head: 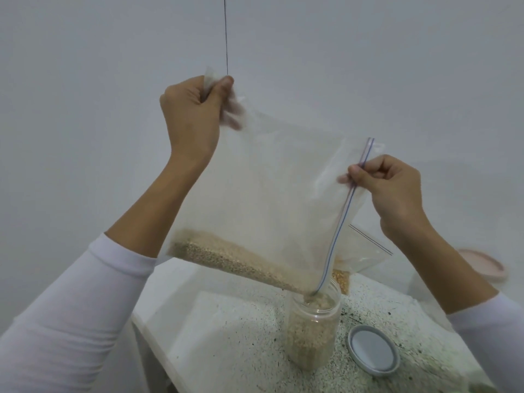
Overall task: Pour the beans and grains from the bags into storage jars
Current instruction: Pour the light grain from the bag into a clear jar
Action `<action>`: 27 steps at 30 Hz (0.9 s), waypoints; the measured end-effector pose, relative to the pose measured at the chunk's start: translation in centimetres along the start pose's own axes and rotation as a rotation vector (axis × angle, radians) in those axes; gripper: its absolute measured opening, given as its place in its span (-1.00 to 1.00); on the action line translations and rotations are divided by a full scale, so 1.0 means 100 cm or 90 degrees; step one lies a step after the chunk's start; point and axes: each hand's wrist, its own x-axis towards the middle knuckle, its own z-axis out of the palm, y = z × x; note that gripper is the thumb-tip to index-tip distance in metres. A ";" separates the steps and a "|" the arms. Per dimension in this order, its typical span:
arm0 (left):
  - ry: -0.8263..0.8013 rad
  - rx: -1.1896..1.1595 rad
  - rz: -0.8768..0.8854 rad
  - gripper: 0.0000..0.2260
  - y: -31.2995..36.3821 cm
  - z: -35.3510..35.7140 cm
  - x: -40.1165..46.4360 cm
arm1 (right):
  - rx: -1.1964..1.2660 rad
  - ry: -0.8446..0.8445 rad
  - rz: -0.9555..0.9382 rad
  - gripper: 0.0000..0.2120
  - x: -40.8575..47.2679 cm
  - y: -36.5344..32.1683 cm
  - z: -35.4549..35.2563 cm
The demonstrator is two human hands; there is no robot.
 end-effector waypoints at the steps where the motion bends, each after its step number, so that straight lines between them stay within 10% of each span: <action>1: 0.003 -0.004 0.003 -0.63 0.000 0.000 0.001 | -0.002 0.001 -0.002 -0.82 0.001 -0.001 0.000; 27: -0.038 0.022 -0.013 -0.61 0.006 0.003 -0.001 | -0.009 -0.017 0.019 -0.83 -0.006 -0.003 0.001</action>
